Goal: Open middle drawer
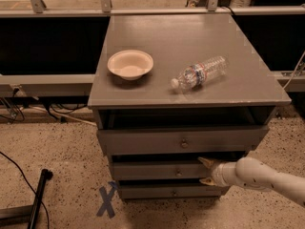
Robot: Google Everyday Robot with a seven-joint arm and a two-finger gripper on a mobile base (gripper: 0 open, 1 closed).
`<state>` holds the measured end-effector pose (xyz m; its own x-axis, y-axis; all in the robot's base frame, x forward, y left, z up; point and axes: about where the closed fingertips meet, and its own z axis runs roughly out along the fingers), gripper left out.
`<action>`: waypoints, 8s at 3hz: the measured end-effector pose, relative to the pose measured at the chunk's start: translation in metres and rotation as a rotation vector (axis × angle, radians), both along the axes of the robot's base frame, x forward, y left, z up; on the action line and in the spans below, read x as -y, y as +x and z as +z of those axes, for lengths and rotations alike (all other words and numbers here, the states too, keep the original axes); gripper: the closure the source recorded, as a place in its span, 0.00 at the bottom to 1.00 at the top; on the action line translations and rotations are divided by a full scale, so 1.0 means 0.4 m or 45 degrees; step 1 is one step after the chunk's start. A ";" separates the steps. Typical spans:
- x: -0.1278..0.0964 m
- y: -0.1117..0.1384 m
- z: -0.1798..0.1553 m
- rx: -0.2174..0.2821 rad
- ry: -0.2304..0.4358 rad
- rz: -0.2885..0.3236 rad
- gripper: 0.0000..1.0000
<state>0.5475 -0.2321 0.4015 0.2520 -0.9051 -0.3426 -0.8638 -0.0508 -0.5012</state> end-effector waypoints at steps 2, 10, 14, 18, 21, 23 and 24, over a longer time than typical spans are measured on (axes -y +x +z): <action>-0.031 -0.094 0.045 -0.043 0.085 0.070 0.43; -0.105 -0.280 0.133 -0.255 0.132 0.172 0.11; -0.065 -0.161 0.257 -0.211 0.097 0.067 0.98; -0.061 -0.089 0.085 -0.307 0.135 -0.034 1.00; -0.074 -0.061 0.016 -0.390 0.132 0.025 1.00; -0.092 -0.223 0.025 -0.515 0.143 0.129 1.00; -0.095 -0.306 0.056 -0.555 0.155 0.160 1.00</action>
Offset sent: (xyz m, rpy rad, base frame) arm -0.0751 0.0198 0.0361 0.1163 0.0558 0.0927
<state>0.4249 -0.1940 0.4239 0.1659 -0.8235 -0.5426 -0.9861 -0.1315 -0.1019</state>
